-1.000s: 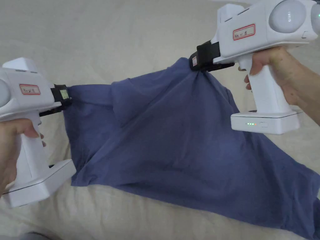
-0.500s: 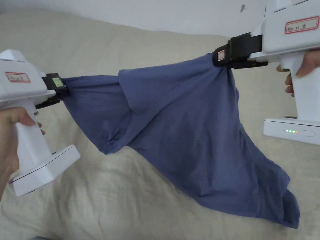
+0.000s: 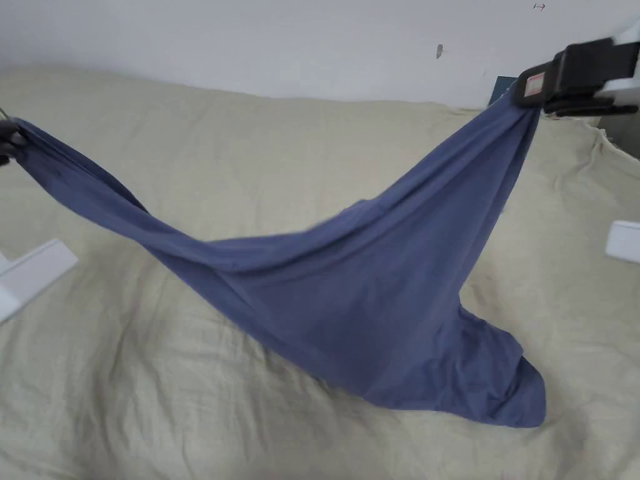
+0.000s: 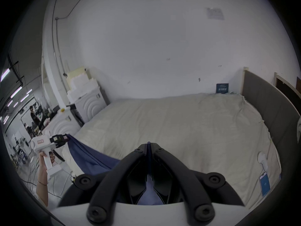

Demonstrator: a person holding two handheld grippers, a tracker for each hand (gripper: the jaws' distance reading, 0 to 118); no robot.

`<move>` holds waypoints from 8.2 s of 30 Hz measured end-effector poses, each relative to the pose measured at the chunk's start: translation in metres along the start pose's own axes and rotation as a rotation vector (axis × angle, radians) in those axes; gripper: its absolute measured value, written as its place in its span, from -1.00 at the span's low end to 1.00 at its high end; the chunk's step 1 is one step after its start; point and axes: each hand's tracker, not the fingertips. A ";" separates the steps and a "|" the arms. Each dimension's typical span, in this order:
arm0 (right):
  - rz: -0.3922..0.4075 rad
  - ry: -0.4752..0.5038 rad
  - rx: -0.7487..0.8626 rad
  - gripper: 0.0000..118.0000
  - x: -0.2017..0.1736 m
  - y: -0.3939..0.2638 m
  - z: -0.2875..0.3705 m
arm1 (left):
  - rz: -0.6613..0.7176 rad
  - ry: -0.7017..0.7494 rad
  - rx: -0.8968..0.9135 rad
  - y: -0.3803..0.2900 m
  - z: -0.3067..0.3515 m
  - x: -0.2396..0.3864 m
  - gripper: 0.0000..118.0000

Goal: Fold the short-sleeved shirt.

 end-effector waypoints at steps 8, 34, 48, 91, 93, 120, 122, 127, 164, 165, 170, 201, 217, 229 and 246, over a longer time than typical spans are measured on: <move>-0.013 -0.109 0.195 -0.95 0.012 0.045 0.079 | -0.085 -0.047 0.201 0.076 0.059 0.057 -1.00; 0.076 -0.455 0.270 -0.95 0.002 0.240 -0.054 | -0.556 0.352 0.275 0.177 -0.103 0.248 -1.00; 0.083 -0.527 0.466 -0.95 0.023 0.260 -0.149 | -0.546 0.393 0.424 0.160 -0.221 0.264 -1.00; -0.286 -0.394 -0.222 -0.95 0.112 -0.236 -0.112 | -0.476 0.318 -0.229 -0.167 -0.127 -0.040 -1.00; -0.281 -0.394 -0.214 -0.96 0.110 -0.246 -0.090 | -0.450 0.311 -0.212 -0.170 -0.105 -0.047 -1.00; -0.245 -0.442 -0.345 -0.96 0.115 -0.331 -0.038 | -0.430 0.393 -0.368 -0.245 -0.038 -0.102 -1.00; -0.240 -0.446 -0.358 -0.95 0.116 -0.332 -0.041 | -0.438 0.393 -0.368 -0.246 -0.039 -0.102 -1.00; -0.209 -0.457 -0.385 -0.95 0.116 -0.334 -0.049 | -0.454 0.396 -0.371 -0.246 -0.041 -0.100 -1.00; 0.036 -0.426 0.228 0.48 -0.005 -0.256 -0.008 | -0.722 -0.003 0.145 -0.215 0.015 0.021 0.05; 0.041 -0.423 0.231 0.47 -0.008 -0.257 -0.008 | -0.714 -0.013 0.132 -0.217 0.015 0.021 -0.11; 0.046 -0.392 0.223 -0.54 -0.019 -0.261 -0.007 | -0.683 -0.028 0.113 -0.226 0.014 0.016 -1.00; 0.027 -0.368 0.201 -1.00 -0.031 -0.264 -0.015 | -0.568 -0.036 -0.073 -0.200 0.003 -0.001 0.77; 0.014 -0.373 0.171 -1.00 -0.028 -0.267 -0.022 | -0.591 0.278 -0.580 -0.196 -0.061 -0.074 0.94; 0.013 -0.396 0.143 -1.00 -0.026 -0.271 -0.026 | -0.537 0.287 -0.755 -0.209 -0.095 -0.091 -0.51; -0.025 -0.425 0.070 -1.00 0.001 -0.250 -0.016 | -0.370 0.108 -0.394 -0.181 -0.026 -0.061 -1.00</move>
